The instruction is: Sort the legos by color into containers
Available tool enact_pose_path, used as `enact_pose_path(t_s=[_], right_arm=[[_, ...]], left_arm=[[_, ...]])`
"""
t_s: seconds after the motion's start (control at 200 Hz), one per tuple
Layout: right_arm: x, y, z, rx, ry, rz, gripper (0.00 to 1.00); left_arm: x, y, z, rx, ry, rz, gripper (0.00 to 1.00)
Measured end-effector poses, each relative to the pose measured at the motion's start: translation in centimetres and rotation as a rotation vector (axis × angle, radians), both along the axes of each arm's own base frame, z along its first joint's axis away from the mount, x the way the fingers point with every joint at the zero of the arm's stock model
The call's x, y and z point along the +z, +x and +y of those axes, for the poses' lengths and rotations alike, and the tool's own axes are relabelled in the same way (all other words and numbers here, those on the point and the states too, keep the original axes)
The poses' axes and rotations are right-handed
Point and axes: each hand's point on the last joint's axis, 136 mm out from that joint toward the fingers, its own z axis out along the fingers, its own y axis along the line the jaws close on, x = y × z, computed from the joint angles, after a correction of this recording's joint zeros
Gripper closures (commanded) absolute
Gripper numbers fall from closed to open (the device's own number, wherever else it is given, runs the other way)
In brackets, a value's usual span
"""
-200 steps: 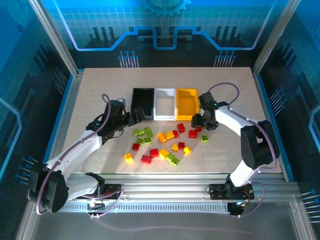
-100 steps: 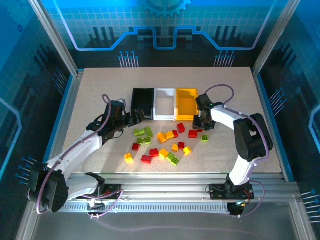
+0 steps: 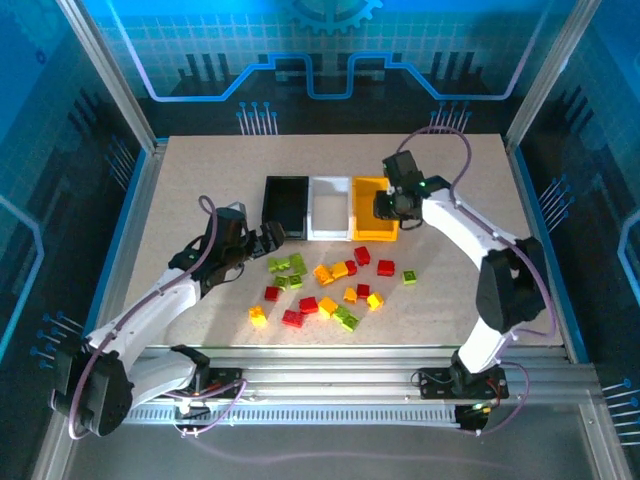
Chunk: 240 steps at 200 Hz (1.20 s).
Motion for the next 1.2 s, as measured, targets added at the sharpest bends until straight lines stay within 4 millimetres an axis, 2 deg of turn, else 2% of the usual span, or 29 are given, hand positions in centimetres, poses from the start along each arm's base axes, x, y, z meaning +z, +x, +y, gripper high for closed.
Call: enact_pose_path(t_s=[0.175,0.305,0.415,0.595,0.66,0.73,0.891,1.021,1.201], right_arm=[[-2.6,4.0,0.9,-0.029,-0.041,0.042,0.61],[-4.2,5.2,1.1,-0.044,-0.067,0.076,0.50],[-4.2,5.6,1.2,-0.042,-0.073,0.081,0.39],[-3.1,5.9,1.4,-0.041,-0.065,0.060,0.36],[-2.7,5.4,1.4,-0.038,-0.060,0.049,0.36],[-2.4,4.0,1.3,-0.028,-0.056,0.047,0.35],[-2.2,0.5,1.4,-0.009,-0.036,0.044,0.35],[-3.5,-1.9,1.3,-0.003,-0.028,0.069,0.35],[-5.8,-3.9,0.9,-0.007,-0.021,0.115,0.35]], left_arm=[[-0.3,-0.8,0.7,0.028,0.009,0.018,0.01],[-0.7,-1.3,1.2,0.050,0.022,0.042,0.03],[-1.3,-1.7,1.5,0.064,0.024,0.067,0.05],[-2.0,-2.3,1.7,0.068,0.038,0.101,0.11],[-2.4,-2.6,1.7,0.062,0.045,0.118,0.11],[-2.9,-3.3,1.2,0.040,0.061,0.143,0.10],[-4.7,-6.5,-0.9,-0.056,0.124,0.241,0.12],[-6.0,-9.2,-1.1,-0.083,0.166,0.339,0.13],[-8.0,-12.3,0.1,-0.074,0.205,0.436,0.15]])
